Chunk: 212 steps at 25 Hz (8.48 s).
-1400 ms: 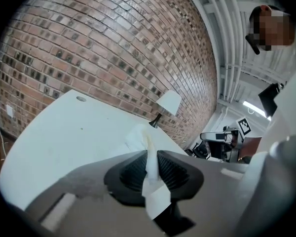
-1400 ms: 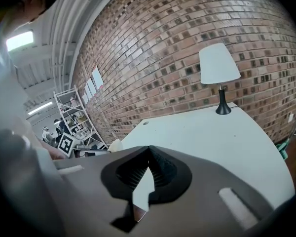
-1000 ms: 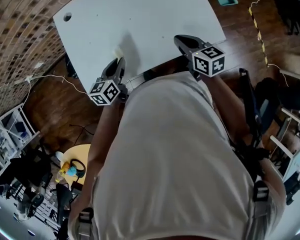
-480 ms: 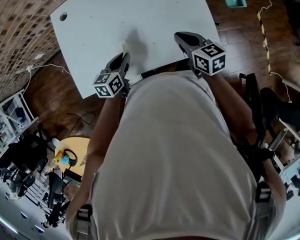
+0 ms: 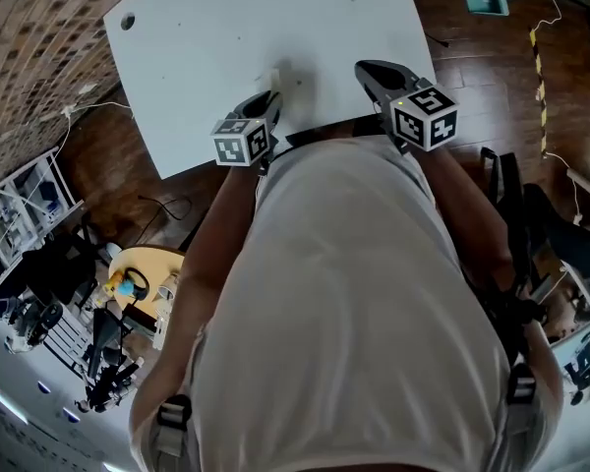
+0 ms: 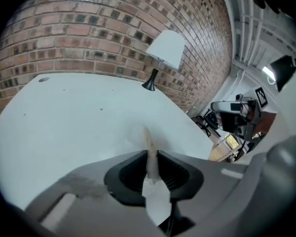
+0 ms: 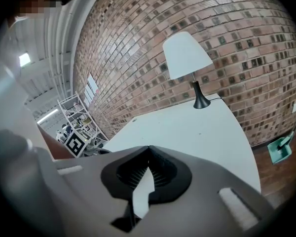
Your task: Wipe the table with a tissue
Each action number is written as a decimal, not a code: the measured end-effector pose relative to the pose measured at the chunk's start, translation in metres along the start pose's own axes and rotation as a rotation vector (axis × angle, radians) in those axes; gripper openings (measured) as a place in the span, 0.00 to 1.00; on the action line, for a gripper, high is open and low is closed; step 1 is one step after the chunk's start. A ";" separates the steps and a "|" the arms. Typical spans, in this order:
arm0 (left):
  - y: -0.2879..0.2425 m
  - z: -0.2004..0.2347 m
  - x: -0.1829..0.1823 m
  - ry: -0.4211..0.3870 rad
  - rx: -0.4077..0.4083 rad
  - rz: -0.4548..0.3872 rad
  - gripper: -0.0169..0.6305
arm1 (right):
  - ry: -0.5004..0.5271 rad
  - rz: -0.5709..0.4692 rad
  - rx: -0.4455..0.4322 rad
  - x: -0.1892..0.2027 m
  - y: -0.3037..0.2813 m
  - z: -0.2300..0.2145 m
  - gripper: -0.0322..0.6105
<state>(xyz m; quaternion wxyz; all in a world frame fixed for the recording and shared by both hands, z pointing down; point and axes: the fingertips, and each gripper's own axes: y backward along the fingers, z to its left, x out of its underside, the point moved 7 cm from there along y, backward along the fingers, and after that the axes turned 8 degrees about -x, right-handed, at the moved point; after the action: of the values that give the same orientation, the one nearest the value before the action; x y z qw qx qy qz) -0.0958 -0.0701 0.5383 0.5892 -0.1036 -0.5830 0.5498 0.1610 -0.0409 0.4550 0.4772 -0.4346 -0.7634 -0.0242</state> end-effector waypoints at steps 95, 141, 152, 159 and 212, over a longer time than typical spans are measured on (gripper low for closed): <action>0.011 -0.025 -0.050 0.050 0.363 -0.297 0.12 | 0.023 -0.068 0.154 -0.029 0.031 0.002 0.06; -0.186 -0.095 -0.177 -0.013 -0.161 -0.031 0.12 | -0.129 -0.045 -0.068 -0.033 0.124 -0.160 0.06; -0.199 -0.127 -0.182 -0.164 -0.196 0.006 0.12 | -0.165 -0.066 -0.087 -0.037 0.135 -0.173 0.06; -0.207 -0.149 -0.178 -0.168 -0.133 0.057 0.12 | -0.149 -0.036 -0.123 -0.037 0.129 -0.168 0.06; 0.046 0.082 -0.038 0.307 -0.014 -0.414 0.13 | 0.055 0.137 -0.142 -0.031 -0.083 0.012 0.06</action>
<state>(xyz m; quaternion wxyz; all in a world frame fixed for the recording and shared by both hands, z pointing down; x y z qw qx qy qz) -0.1752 -0.1243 0.5061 0.7700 -0.0685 -0.4994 0.3912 0.1003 -0.1071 0.4565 0.4664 -0.5176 -0.7150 -0.0573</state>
